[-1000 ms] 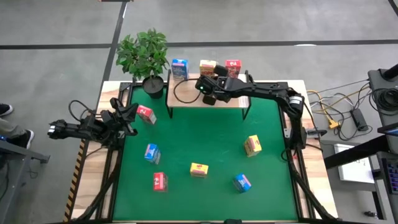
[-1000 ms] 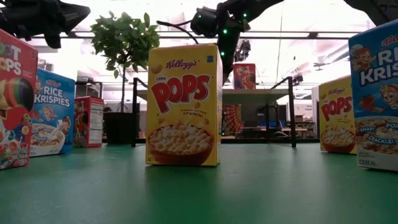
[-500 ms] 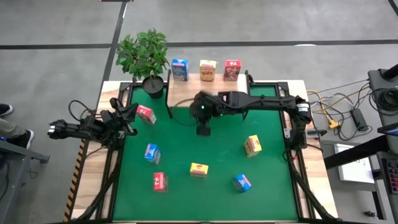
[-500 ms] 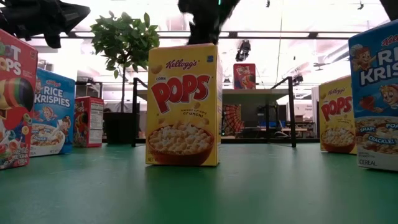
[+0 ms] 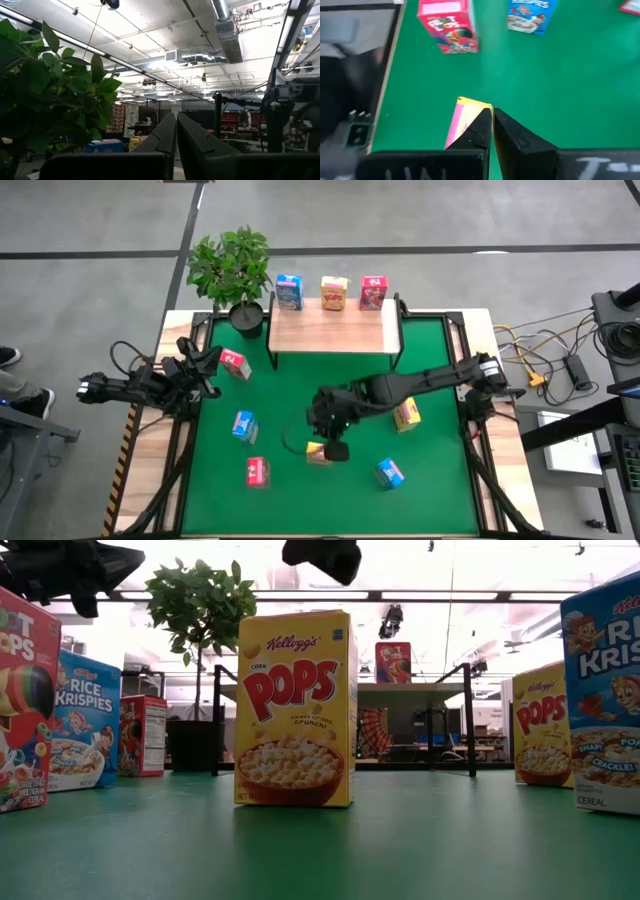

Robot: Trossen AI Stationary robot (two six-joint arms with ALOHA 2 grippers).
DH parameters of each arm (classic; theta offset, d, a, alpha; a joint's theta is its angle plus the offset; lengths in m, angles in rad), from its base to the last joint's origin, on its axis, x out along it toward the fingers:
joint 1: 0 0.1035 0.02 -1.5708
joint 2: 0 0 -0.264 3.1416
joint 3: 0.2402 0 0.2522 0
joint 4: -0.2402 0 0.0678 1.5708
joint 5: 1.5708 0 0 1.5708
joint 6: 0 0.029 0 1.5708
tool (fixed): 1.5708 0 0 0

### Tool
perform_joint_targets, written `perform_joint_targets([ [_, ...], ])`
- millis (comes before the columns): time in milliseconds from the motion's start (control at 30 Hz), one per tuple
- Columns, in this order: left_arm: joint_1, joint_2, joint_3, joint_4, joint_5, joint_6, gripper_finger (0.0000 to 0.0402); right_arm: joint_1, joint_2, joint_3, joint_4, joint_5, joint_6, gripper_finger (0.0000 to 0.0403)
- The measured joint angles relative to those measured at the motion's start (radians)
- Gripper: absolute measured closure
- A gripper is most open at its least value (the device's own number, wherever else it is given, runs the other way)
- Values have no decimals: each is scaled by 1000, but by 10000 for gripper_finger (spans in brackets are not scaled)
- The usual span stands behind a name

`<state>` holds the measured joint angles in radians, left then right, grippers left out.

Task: Stack cereal on shelf
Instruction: Put the left yellow cereal box on the shelf

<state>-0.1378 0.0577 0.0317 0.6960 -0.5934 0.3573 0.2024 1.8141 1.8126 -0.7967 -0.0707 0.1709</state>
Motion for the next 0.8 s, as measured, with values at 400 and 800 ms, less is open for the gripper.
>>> perform_joint_targets([
  [400,0,0,0,-4,0,-1,402,144,15,0,0,359,116,377],
  [800,0,0,0,87,0,76,402,160,44,0,-36,350,230,174],
])
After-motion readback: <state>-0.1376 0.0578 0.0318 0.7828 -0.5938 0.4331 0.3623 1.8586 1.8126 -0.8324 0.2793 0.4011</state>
